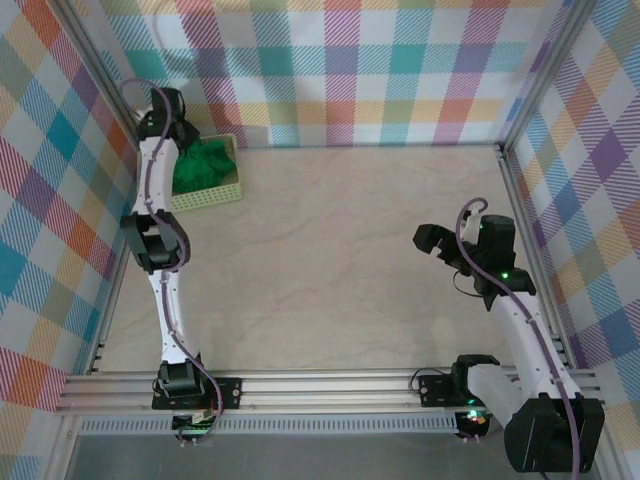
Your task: Fold the inside-out t-shirt
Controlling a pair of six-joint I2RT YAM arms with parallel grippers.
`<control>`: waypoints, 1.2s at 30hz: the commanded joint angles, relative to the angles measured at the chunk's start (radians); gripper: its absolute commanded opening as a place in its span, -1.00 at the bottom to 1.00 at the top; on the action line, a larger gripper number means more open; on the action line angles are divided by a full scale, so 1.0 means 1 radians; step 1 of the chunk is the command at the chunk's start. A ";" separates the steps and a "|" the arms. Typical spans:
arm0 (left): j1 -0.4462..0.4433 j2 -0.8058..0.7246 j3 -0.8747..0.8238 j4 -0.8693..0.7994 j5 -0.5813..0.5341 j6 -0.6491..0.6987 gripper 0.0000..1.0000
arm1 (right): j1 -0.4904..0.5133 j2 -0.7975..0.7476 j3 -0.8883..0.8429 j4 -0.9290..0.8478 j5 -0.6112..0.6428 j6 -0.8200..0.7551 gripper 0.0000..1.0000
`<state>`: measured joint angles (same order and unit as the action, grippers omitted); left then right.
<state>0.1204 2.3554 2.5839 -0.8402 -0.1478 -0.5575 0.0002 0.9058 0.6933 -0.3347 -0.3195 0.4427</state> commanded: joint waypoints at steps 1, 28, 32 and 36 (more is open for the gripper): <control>-0.009 -0.207 0.060 0.031 0.061 0.012 -1.00 | 0.000 -0.055 0.000 -0.034 -0.030 0.023 0.99; -0.846 -0.719 -0.653 0.240 0.063 0.015 -1.00 | 0.000 -0.139 0.029 -0.155 -0.073 0.078 0.99; -0.896 -0.679 -0.762 0.217 0.089 -0.005 -1.00 | 0.003 -0.107 0.023 -0.153 -0.100 0.077 0.99; -0.896 -0.732 -1.024 0.260 0.024 -0.044 -0.81 | 0.044 -0.085 0.014 -0.148 -0.081 0.073 0.99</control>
<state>-0.7799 1.6997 1.6890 -0.6426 -0.0650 -0.5552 0.0124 0.8097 0.7013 -0.4767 -0.3874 0.5129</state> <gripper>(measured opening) 0.108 0.997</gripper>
